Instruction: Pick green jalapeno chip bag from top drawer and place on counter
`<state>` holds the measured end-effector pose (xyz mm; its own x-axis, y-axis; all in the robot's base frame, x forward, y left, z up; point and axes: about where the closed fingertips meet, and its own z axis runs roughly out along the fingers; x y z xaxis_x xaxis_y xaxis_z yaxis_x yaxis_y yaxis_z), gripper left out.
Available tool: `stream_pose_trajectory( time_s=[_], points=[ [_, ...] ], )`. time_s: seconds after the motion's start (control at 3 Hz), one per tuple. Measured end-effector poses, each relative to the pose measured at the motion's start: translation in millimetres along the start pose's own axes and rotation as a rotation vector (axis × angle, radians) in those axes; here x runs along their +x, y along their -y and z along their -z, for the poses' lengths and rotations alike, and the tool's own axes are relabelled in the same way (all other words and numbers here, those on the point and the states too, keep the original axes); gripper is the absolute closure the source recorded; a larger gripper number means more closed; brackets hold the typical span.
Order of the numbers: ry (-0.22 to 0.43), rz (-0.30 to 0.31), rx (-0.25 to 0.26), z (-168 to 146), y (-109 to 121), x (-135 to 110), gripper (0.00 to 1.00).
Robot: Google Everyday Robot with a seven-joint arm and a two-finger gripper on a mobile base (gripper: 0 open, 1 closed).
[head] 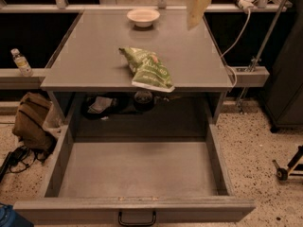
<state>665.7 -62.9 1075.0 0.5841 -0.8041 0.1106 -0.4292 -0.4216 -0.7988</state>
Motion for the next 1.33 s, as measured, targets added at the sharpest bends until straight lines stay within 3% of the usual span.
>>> stream_pose_trajectory(
  time_s=[0.33,0.67,1.0,1.33],
  points=[
    [-0.098,-0.035,0.078,54,3,15,0.00],
    [-0.197,-0.119,0.106,101,-29,40,0.00],
    [-0.266,-0.224,0.079,130,-67,79,0.00],
    [-0.273,-0.230,0.077,133,-70,82,0.00]
  ],
)
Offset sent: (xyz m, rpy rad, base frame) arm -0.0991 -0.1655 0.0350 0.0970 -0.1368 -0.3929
